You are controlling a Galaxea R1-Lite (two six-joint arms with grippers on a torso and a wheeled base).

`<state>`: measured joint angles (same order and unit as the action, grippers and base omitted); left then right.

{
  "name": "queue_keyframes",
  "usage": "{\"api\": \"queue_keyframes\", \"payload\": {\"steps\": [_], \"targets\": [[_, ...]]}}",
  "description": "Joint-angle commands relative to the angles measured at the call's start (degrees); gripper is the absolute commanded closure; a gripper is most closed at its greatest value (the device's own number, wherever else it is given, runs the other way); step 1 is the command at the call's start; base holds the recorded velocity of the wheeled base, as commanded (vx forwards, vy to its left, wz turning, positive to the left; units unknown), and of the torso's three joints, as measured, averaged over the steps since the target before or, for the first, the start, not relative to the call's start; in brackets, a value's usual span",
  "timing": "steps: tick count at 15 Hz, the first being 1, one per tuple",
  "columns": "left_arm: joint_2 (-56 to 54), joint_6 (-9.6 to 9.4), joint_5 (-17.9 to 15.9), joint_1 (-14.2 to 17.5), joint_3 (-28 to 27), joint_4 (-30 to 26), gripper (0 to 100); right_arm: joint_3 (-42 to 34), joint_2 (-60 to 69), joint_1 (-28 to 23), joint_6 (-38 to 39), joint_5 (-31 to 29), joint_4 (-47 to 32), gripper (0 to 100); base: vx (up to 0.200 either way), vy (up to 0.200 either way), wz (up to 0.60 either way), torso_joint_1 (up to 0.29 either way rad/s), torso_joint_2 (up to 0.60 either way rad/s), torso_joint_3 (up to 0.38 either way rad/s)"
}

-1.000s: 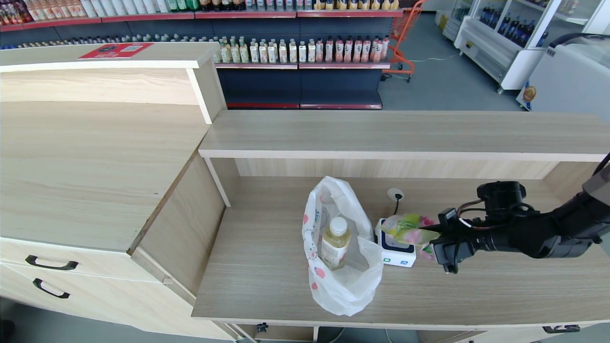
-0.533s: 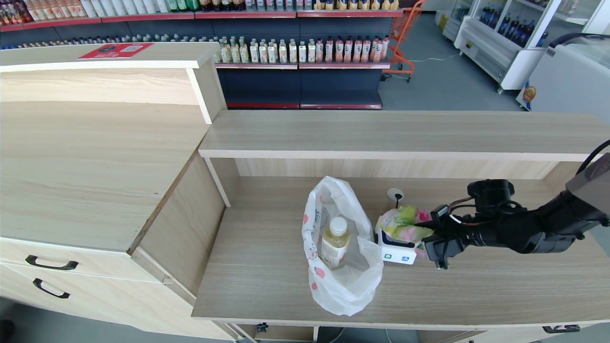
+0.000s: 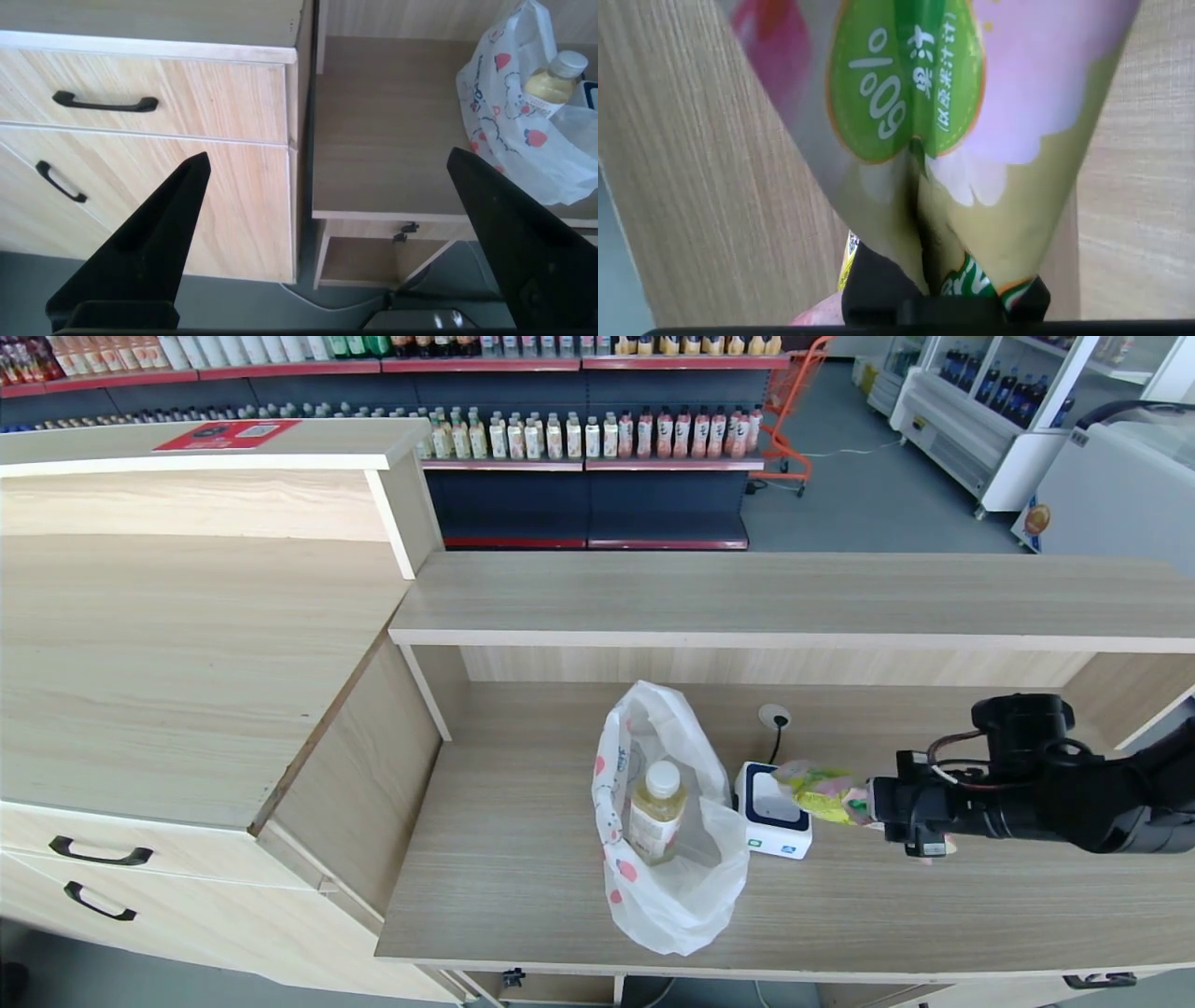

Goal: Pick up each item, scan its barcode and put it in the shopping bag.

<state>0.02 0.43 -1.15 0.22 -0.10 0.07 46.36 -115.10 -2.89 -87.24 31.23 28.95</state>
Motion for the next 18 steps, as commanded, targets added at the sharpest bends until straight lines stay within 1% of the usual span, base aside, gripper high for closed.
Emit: {"api": "queue_keyframes", "payload": {"steps": [1,2,3,4,5,6,7,8,9,12,15,18], "targets": [[-0.02,0.01,0.00,0.04,0.01,0.01,0,-8.39,15.96,-2.47,25.36,5.07,0.40,100,0.000,0.000,0.00,0.000,0.00,0.000],[-0.02,0.01,0.00,0.04,0.01,0.01,0,-8.66,20.53,-1.33,39.07,5.51,0.40,100,0.000,0.000,0.00,0.000,0.00,0.000],[-0.02,0.01,0.00,0.04,0.01,0.01,0,-8.74,22.82,0.96,49.09,5.33,0.58,100,0.000,0.000,0.00,0.000,0.00,0.000],[-0.02,0.01,0.00,0.04,0.01,0.01,0,-8.39,23.35,2.63,55.60,5.24,1.11,100,0.000,0.000,0.00,0.000,0.00,0.000],[-0.02,0.01,0.00,0.04,0.01,0.01,0,-8.04,22.12,4.38,59.55,5.24,3.13,100,0.000,0.000,0.00,0.000,0.00,0.000],[-0.02,0.01,0.00,0.04,0.01,0.01,0,-7.95,20.45,5.61,61.31,5.24,4.45,100,0.000,0.000,0.00,0.000,0.00,0.000],[-0.02,0.01,0.00,0.04,0.01,0.01,0,-7.95,16.58,8.60,64.56,5.24,7.61,100,0.000,0.000,0.00,0.000,0.00,0.000],[-0.02,0.01,0.00,0.04,0.01,0.01,0,-7.78,14.21,9.74,65.44,5.15,8.93,100,0.000,0.000,0.00,0.000,0.00,0.000],[-0.02,0.01,0.00,0.04,0.01,0.01,0,-6.55,8.67,11.68,65.97,5.07,11.13,100,0.000,0.000,0.00,0.000,0.00,0.000],[-0.02,0.01,0.00,0.04,0.01,0.01,0,0.05,-2.23,13.26,65.70,4.80,11.48,100,0.000,0.000,0.00,0.000,0.00,0.000],[-0.02,0.01,0.00,0.04,0.01,0.01,0,8.40,-9.44,14.31,65.61,1.11,11.48,100,0.000,0.000,0.00,0.000,0.00,0.000],[-0.02,0.01,0.00,0.04,0.01,0.01,0,13.23,-13.57,15.11,65.61,0.94,11.30,100,0.000,0.000,0.00,0.000,0.00,0.000]]}}
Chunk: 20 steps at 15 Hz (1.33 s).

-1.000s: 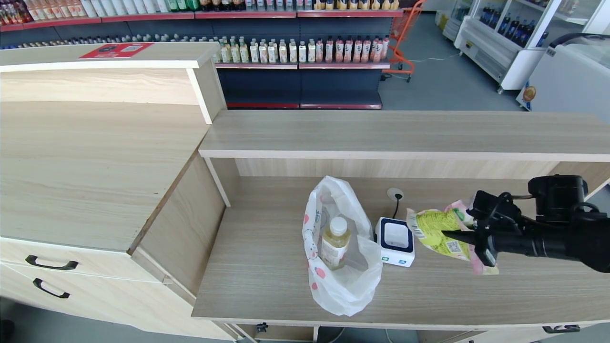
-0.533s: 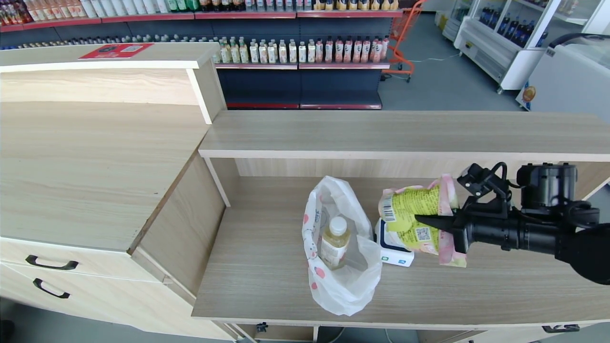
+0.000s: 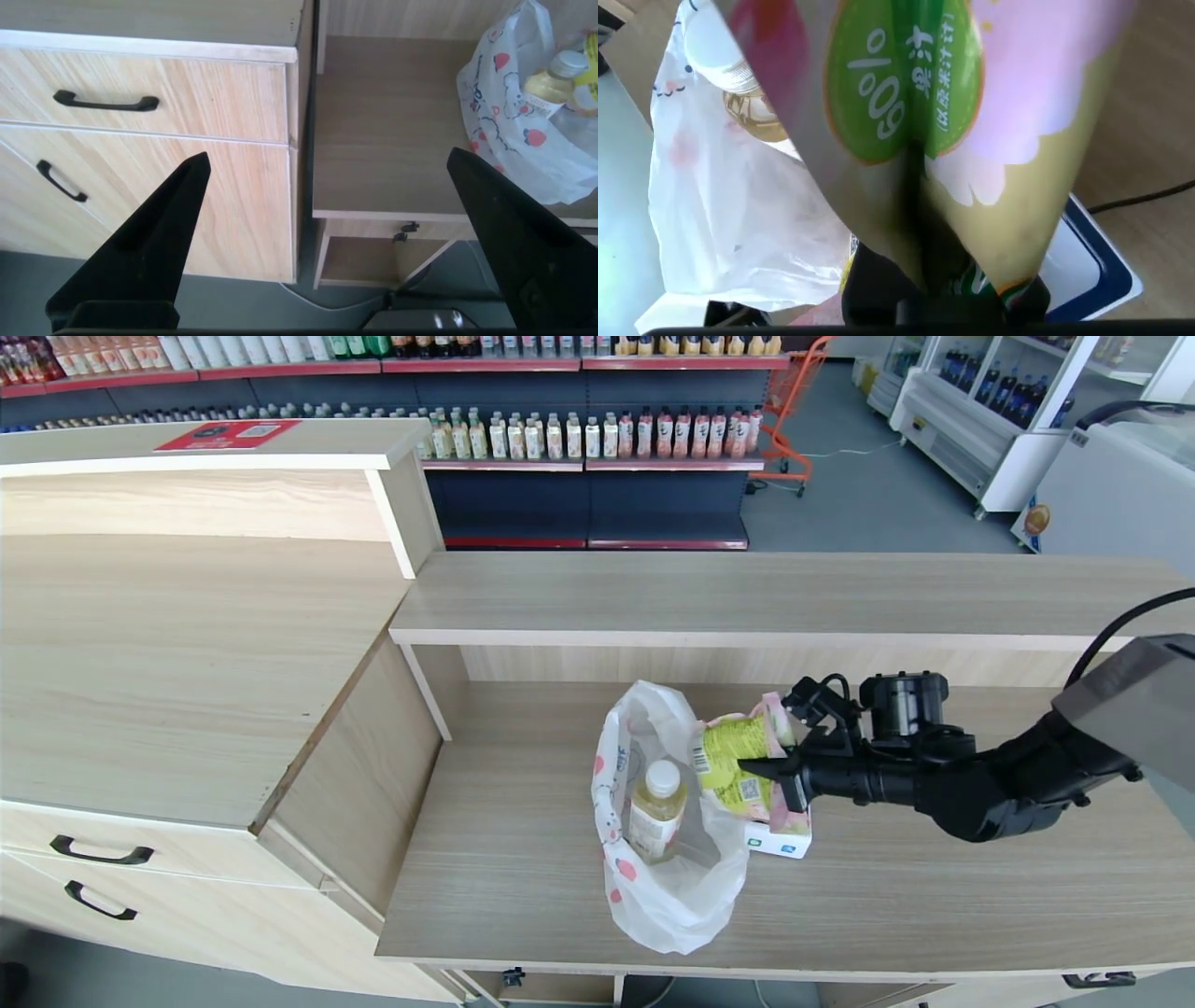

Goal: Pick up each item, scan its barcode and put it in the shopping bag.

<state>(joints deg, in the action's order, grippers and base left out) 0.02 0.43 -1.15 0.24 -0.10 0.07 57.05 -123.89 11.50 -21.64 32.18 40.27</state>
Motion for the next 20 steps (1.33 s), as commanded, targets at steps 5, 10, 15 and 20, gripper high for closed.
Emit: {"api": "queue_keyframes", "payload": {"steps": [5,10,15,20], "targets": [[-0.02,0.01,0.00,0.02,0.01,0.01,0,6.32,-8.29,3.01,0.63,0.07,-0.01,100,0.000,0.000,0.00,0.000,0.00,0.000],[-0.02,0.01,0.00,0.02,0.01,0.01,0,9.92,-9.44,4.06,1.86,0.34,-0.36,100,0.000,0.000,0.00,0.000,0.00,0.000],[-0.02,0.01,0.00,0.02,0.01,0.01,0,13.00,-12.25,5.73,2.74,0.42,-0.36,100,0.000,0.000,0.00,0.000,0.00,0.000],[-0.02,0.01,0.00,0.02,0.01,0.01,0,14.14,-13.83,5.99,3.01,0.34,-0.28,0,0.000,0.000,0.00,0.000,0.00,0.000]]}}
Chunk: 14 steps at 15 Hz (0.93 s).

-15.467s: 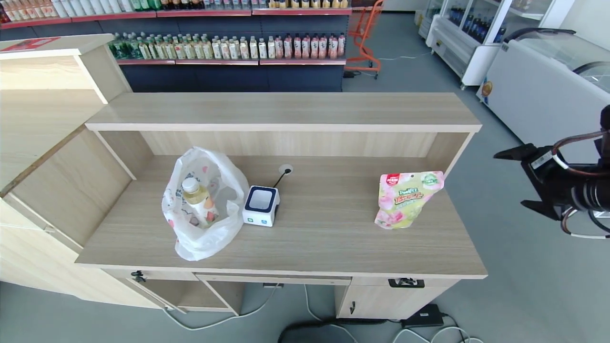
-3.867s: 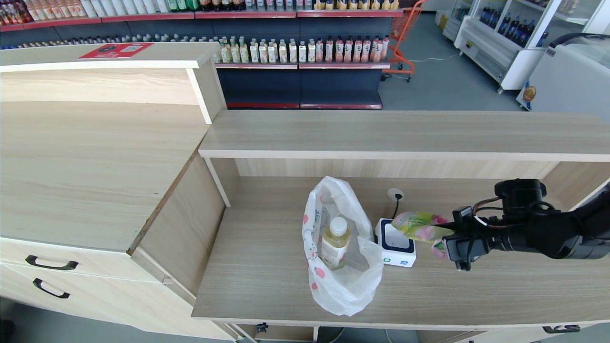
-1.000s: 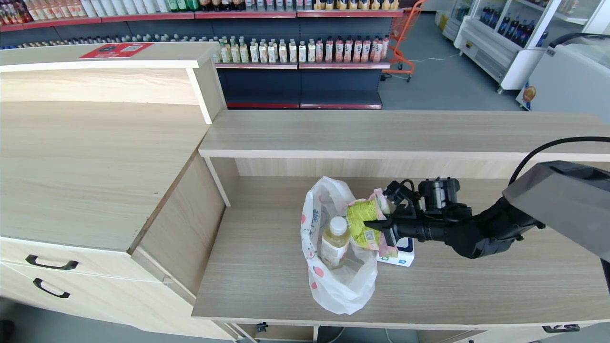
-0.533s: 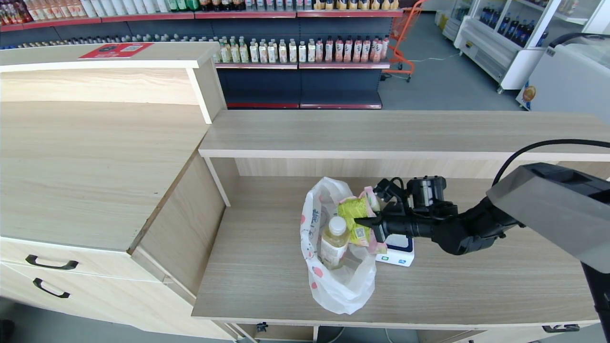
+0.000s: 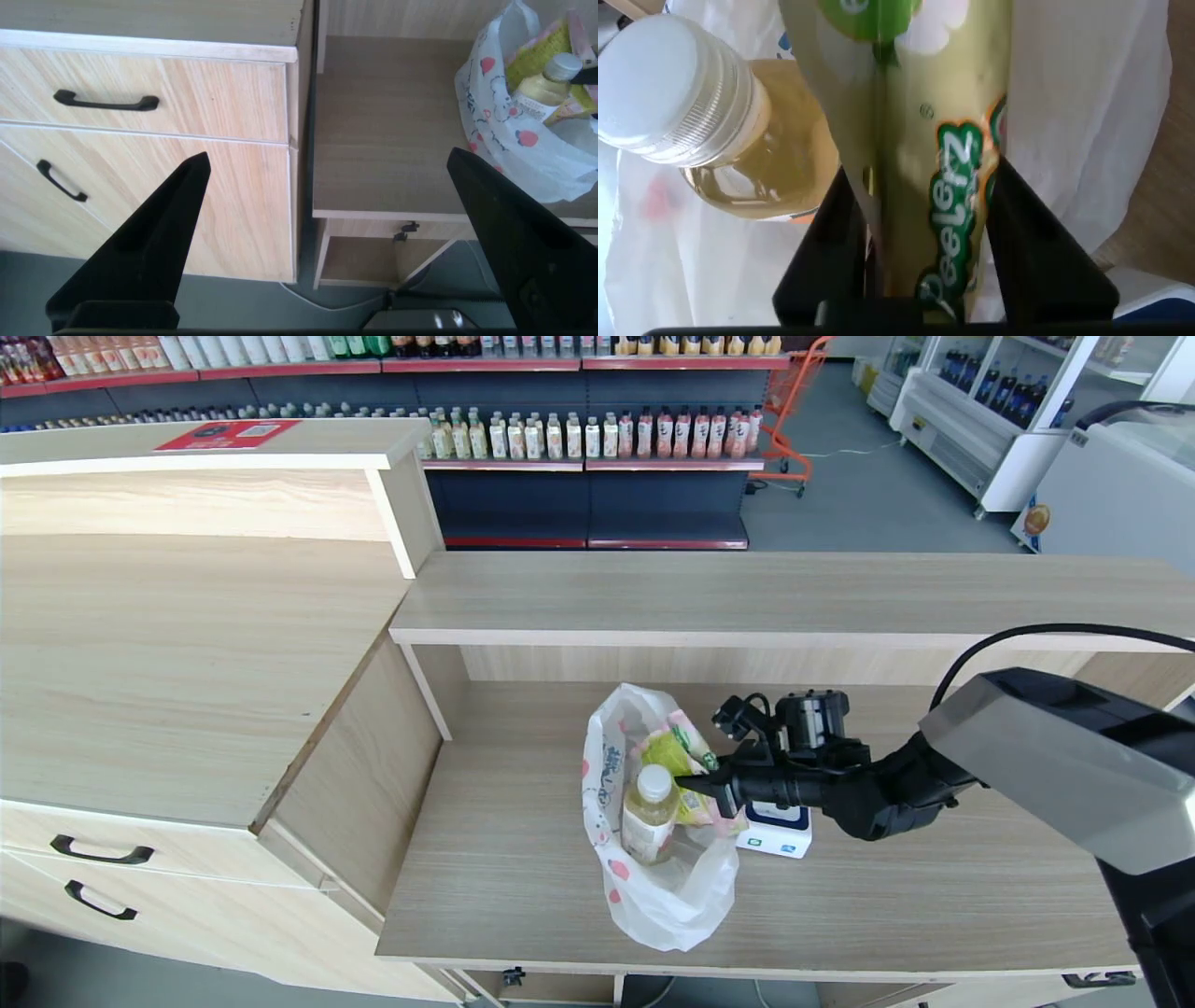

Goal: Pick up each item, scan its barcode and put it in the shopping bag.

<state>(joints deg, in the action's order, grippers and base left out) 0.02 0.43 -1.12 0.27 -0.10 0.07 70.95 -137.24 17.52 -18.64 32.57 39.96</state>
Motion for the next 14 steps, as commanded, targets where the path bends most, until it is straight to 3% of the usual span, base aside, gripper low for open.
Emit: {"api": "queue_keyframes", "payload": {"steps": [1,8,12,14], "targets": [[-0.02,0.01,-0.02,0.00,0.01,0.01,0,0.42,0.13,-0.12,1.15,0.12,0.03,0,0.000,0.000,0.00,0.000,0.00,0.000],[-0.02,0.01,-0.02,0.00,0.01,0.01,0,2.18,11.91,-0.38,20.84,1.00,0.12,0,0.000,0.000,0.00,0.000,0.00,0.000],[-0.02,0.01,-0.02,0.00,0.01,0.01,0,-14.00,30.72,-4.60,22.86,0.74,-0.15,0,0.000,0.000,0.00,0.000,0.00,0.000],[-0.02,0.01,-0.02,0.00,0.01,0.01,0,-30.78,49.70,-8.73,24.26,0.47,-0.41,0,0.000,0.000,0.00,0.000,0.00,0.000]]}}
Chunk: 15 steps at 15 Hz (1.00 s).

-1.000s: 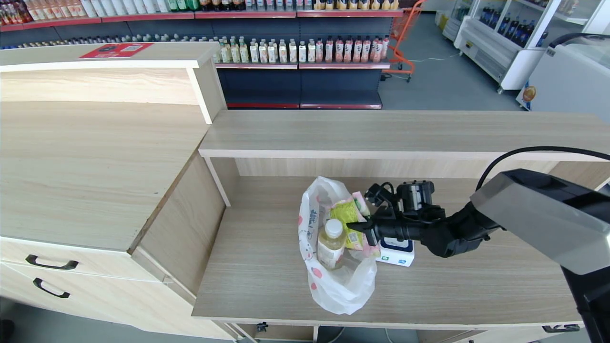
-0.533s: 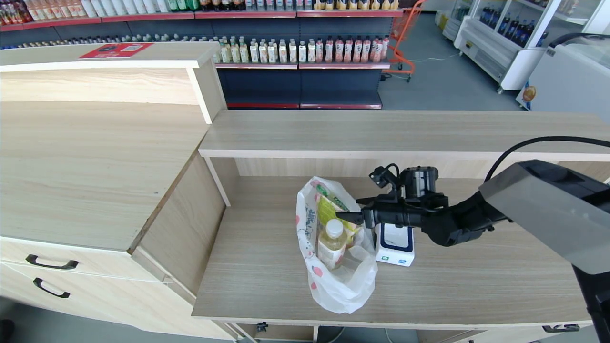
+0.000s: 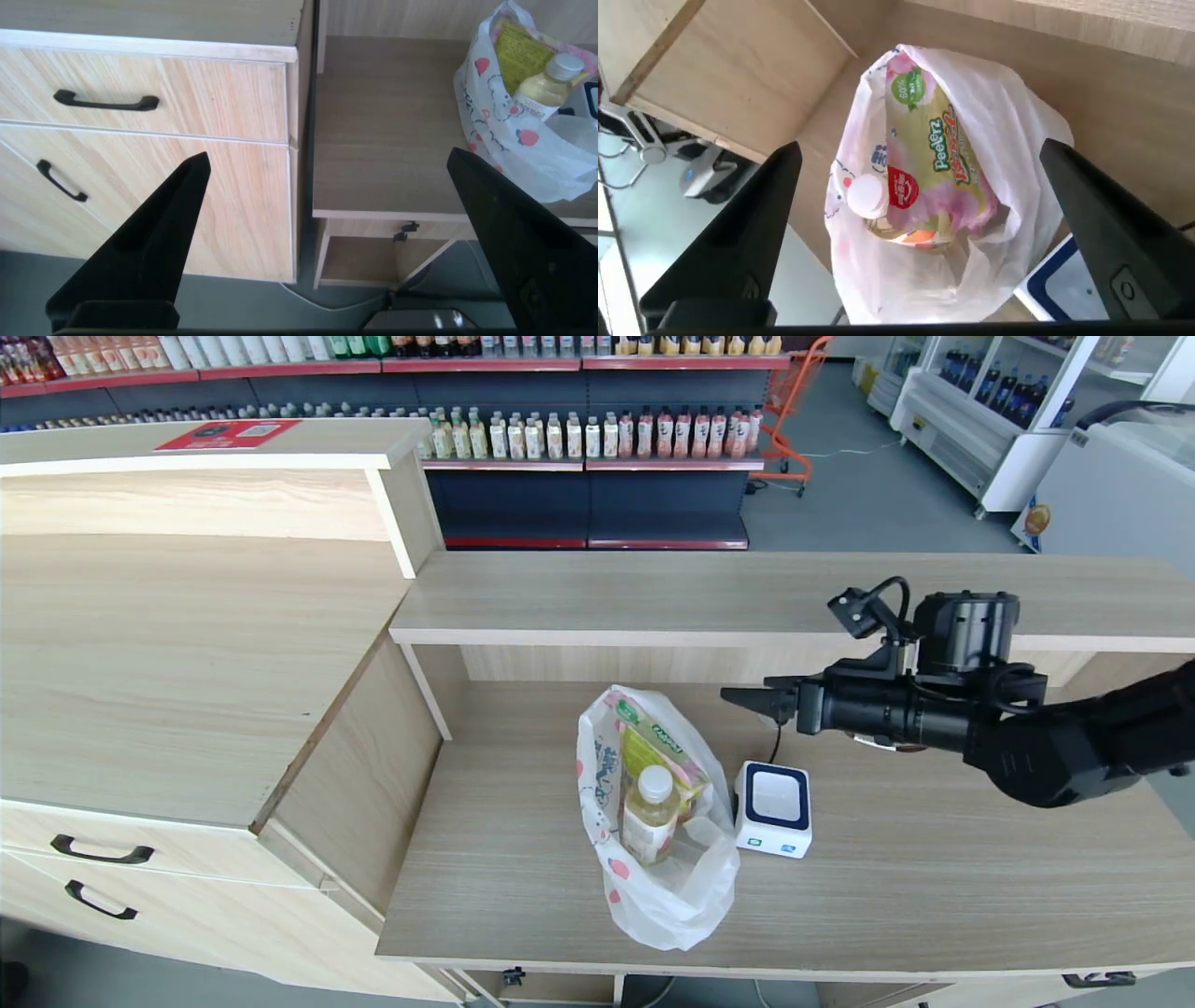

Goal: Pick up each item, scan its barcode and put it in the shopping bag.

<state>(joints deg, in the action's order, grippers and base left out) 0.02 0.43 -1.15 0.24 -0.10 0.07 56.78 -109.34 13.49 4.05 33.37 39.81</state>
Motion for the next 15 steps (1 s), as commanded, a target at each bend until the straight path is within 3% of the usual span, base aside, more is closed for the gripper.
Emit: {"api": "queue_keyframes", "payload": {"steps": [1,3,6,9,11,15], "targets": [[-0.02,0.01,0.00,0.02,0.01,0.01,0,-24.79,30.50,-8.13,1.31,-1.02,-0.26,0,0.000,0.000,0.00,0.000,0.00,0.000],[-0.02,0.01,0.00,0.02,0.01,0.01,0,-35.95,42.89,-13.49,0.70,-4.01,-2.37,0,0.000,0.000,0.00,0.000,0.00,0.000],[-0.02,0.01,0.00,0.02,0.01,0.01,0,-53.09,71.72,-12.26,1.31,-25.37,-15.12,0,0.000,0.000,0.00,0.000,0.00,0.000],[-0.02,0.01,0.00,0.02,0.01,0.01,0,-56.78,93.08,-12.62,-0.44,-34.68,-31.38,0,0.000,0.000,0.00,0.000,0.00,0.000],[-0.02,0.01,0.00,0.02,0.01,0.01,0,-56.78,103.62,-12.09,-0.53,-36.79,-39.81,0,0.000,0.000,0.00,0.000,0.00,0.000],[-0.02,0.01,0.00,0.02,0.01,0.01,0,-56.61,109.34,-13.85,-3.61,-36.00,-40.17,0,0.000,0.000,0.00,0.000,0.00,0.000]]}}
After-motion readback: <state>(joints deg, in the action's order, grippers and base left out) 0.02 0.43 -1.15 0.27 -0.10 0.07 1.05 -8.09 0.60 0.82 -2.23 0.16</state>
